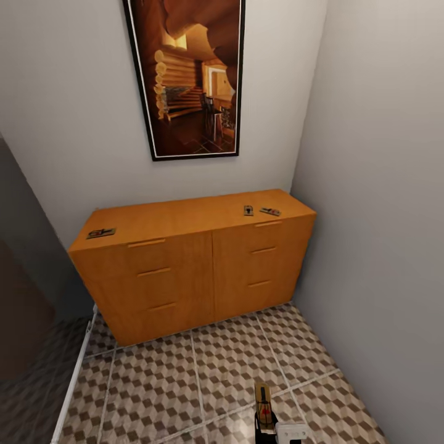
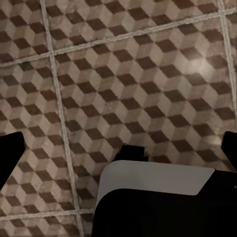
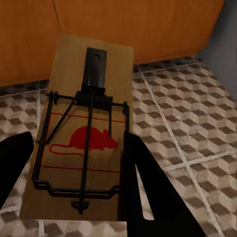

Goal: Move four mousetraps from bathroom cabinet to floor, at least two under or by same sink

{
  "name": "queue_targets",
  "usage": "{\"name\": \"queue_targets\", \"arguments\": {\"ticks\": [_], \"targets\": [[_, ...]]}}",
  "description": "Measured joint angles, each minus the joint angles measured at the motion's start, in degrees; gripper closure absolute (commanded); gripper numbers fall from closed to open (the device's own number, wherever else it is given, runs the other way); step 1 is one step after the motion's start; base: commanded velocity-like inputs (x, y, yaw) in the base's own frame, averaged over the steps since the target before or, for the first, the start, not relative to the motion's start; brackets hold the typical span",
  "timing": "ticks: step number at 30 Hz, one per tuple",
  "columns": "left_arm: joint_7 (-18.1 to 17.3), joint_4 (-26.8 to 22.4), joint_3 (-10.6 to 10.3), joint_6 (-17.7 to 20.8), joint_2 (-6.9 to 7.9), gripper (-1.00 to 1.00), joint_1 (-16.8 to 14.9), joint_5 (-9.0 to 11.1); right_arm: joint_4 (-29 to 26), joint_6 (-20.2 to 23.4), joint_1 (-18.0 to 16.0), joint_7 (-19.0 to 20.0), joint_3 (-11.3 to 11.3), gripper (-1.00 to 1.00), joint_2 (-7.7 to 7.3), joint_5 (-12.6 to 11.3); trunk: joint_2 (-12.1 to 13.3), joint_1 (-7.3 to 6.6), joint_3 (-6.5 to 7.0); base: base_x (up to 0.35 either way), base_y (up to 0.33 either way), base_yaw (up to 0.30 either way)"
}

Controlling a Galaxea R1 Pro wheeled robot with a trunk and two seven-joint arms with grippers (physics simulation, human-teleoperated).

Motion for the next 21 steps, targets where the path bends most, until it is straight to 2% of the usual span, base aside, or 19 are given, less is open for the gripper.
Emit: {"name": "queue_targets", "arguments": {"ticks": [21], "targets": [[0.0, 0.5, 0.0, 0.0, -0.08, -1.00, 0.0, 0.0, 0.0, 0.0, 0.0, 0.0, 0.0, 1.00, 0.01, 0.0, 0.0, 0.00, 0.00, 0.000, 0.000, 0.290]]}}
